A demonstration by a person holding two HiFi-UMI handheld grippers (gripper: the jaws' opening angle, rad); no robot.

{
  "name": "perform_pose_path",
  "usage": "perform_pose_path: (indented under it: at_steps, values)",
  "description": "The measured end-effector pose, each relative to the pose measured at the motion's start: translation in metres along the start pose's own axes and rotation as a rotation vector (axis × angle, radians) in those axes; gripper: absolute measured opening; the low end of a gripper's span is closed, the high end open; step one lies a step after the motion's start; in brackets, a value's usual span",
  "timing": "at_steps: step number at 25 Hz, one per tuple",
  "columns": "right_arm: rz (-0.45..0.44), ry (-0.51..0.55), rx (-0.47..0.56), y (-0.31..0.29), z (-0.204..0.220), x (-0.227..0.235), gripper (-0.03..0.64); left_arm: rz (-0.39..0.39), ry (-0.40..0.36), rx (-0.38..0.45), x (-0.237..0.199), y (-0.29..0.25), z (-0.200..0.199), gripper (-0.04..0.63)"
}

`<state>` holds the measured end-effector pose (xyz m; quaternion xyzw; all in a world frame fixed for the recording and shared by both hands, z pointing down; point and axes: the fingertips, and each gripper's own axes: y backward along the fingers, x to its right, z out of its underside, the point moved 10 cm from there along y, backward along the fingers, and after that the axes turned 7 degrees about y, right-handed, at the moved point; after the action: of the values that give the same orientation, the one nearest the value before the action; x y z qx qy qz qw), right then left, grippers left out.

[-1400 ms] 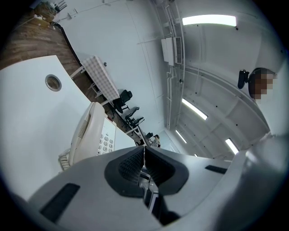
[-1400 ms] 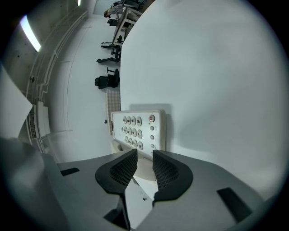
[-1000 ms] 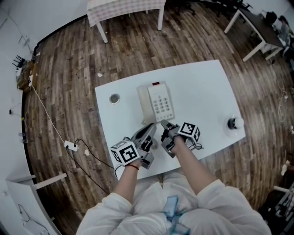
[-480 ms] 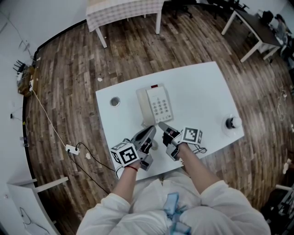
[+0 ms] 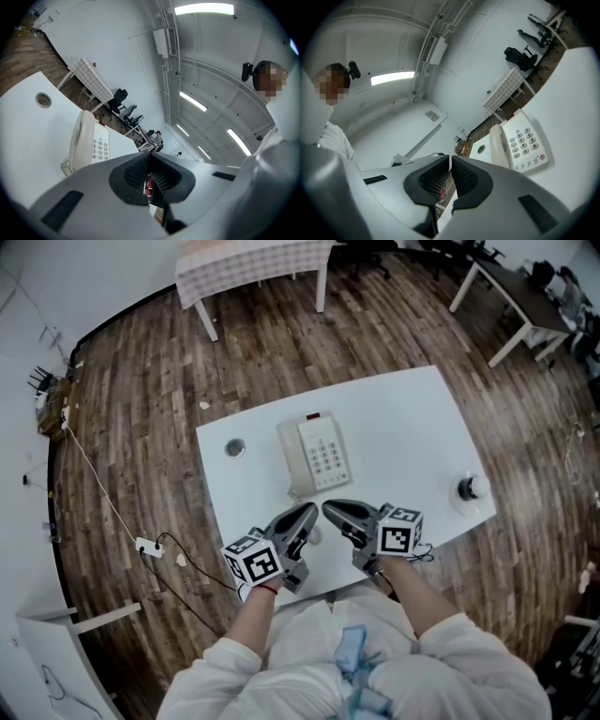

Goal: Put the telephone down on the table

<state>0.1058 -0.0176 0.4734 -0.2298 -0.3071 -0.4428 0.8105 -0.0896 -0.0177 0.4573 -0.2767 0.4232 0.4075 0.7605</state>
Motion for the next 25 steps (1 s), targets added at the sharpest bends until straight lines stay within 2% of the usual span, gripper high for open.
perform_pose_path:
  at_steps: [7, 18, 25]
  values:
    - [-0.029, 0.194, 0.000, 0.013, -0.010, -0.026, 0.043, 0.030, -0.105, 0.016, 0.017, 0.004, 0.002, 0.003]
    - [-0.045, 0.387, 0.003, 0.031, -0.022, -0.063, 0.043, 0.067, -0.238, -0.010, 0.051, 0.008, -0.001, 0.003]
    - [-0.049, 0.449, -0.005, 0.037, -0.025, -0.075, 0.043, 0.089, -0.258, -0.021, 0.059, 0.008, 0.001, 0.003]
